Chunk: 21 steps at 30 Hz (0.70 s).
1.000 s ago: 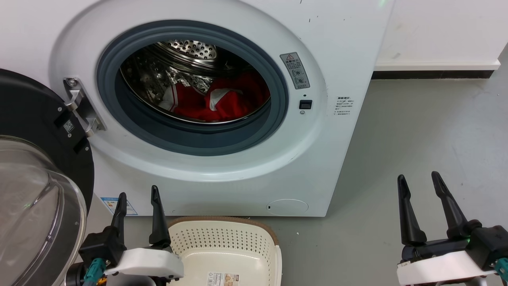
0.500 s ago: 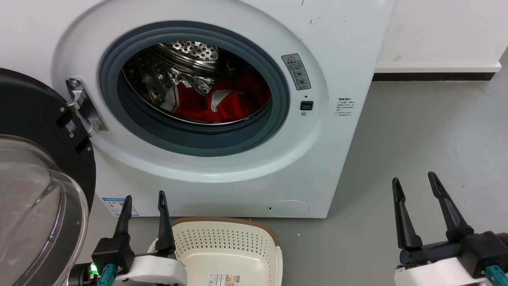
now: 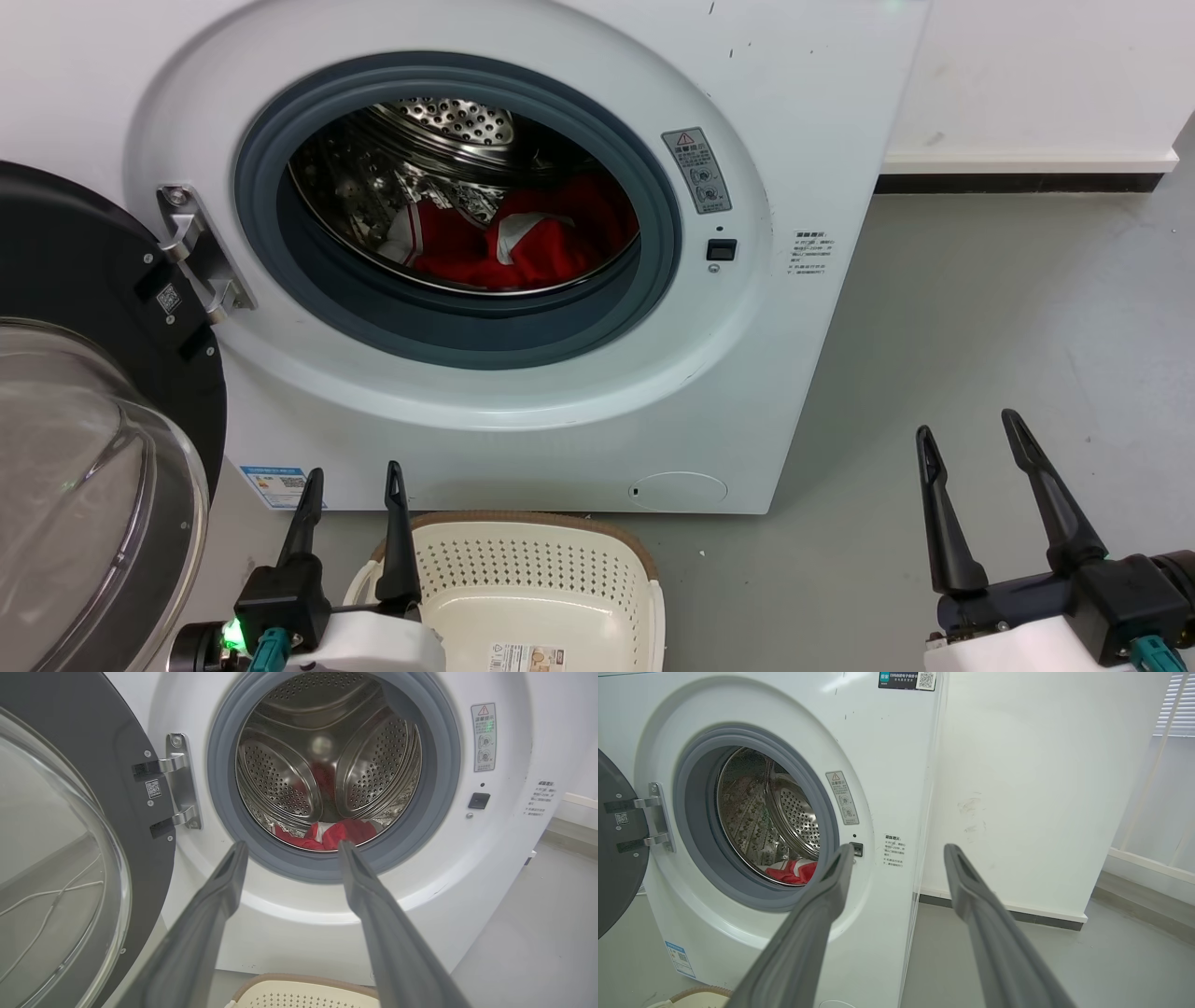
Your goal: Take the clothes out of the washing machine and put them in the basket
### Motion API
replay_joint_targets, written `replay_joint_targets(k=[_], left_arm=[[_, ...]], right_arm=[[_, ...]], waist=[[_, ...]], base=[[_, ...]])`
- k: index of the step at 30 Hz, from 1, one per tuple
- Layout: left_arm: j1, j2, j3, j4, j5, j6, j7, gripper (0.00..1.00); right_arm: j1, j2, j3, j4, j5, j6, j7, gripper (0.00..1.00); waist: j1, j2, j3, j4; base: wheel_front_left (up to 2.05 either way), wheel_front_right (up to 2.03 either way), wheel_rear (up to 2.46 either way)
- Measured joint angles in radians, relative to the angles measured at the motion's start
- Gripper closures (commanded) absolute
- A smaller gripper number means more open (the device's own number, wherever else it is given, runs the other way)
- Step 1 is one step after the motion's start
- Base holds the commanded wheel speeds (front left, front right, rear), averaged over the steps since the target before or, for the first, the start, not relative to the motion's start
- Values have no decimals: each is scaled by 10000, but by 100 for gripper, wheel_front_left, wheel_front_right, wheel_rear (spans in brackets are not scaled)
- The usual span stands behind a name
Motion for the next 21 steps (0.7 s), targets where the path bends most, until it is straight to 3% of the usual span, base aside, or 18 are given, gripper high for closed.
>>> replay_joint_targets(k=[21], left_arm=[[-1,0,31,324,17,-107,-2,0]], right_arm=[[25,0,-19,125,73,0,-2,0]], waist=[[0,0,-1,8]], base=[[0,0,0]])
